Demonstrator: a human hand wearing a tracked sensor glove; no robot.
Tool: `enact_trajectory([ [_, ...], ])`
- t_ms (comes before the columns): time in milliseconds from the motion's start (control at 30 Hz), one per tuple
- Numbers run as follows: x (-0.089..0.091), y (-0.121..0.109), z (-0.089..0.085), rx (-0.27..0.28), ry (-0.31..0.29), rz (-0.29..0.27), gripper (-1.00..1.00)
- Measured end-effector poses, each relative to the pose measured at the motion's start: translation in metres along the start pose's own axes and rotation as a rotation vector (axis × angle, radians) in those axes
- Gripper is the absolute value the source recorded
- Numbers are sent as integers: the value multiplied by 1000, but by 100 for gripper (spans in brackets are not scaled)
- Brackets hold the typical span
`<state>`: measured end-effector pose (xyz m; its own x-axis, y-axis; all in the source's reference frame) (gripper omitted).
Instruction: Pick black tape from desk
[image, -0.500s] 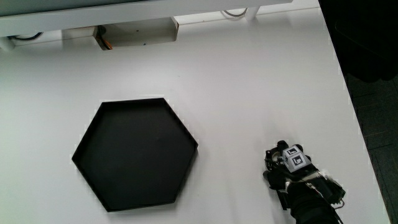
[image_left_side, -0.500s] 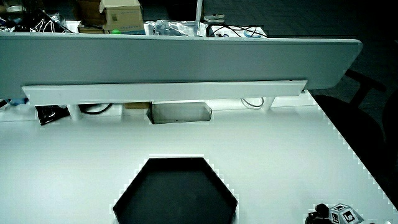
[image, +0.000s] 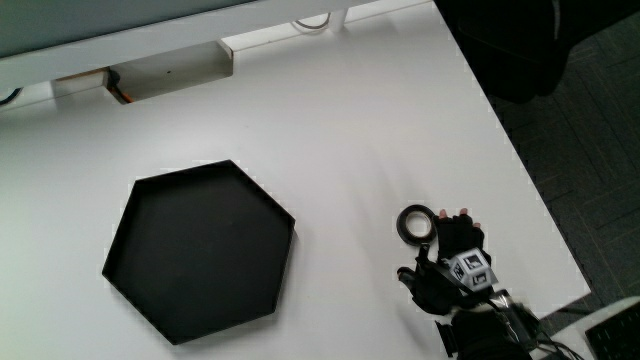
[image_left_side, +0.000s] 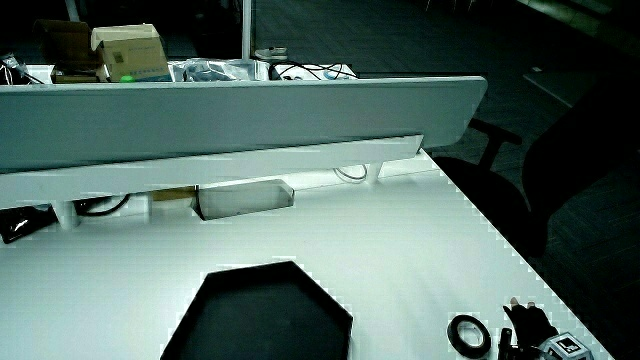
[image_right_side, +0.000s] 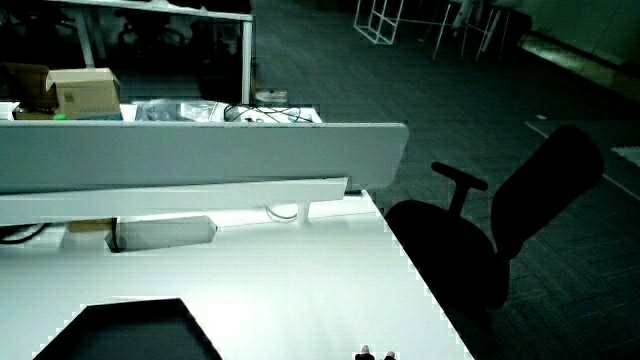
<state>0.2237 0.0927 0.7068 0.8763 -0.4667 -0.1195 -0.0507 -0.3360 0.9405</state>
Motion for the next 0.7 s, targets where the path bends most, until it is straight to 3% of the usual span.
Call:
enact_trajectory([
  [33, -1, -3, 4, 44, -26, -42, 27],
  [67, -3, -7, 9, 78, -40, -47, 36],
  [100, -3, 3, 3, 67, -41, -69, 45],
  [200, -13, -9, 11, 164, -55, -50, 73],
  [300, -9, -5, 2, 139, -57, -76, 100],
  [367, -7, -13, 4, 178, -49, -72, 100],
  [400, -6, -12, 1, 186, -56, -97, 100],
  [433, -4, -9, -3, 178, -46, -89, 100],
  [467, -4, -19, 2, 207, -33, -64, 100],
  [500, -3, -16, -1, 189, -28, -61, 100],
  [533, -2, -20, 1, 226, -23, -64, 100],
  [633, -3, -28, 8, 262, -2, -44, 100],
  [700, -7, -31, 13, 320, -14, -64, 100],
])
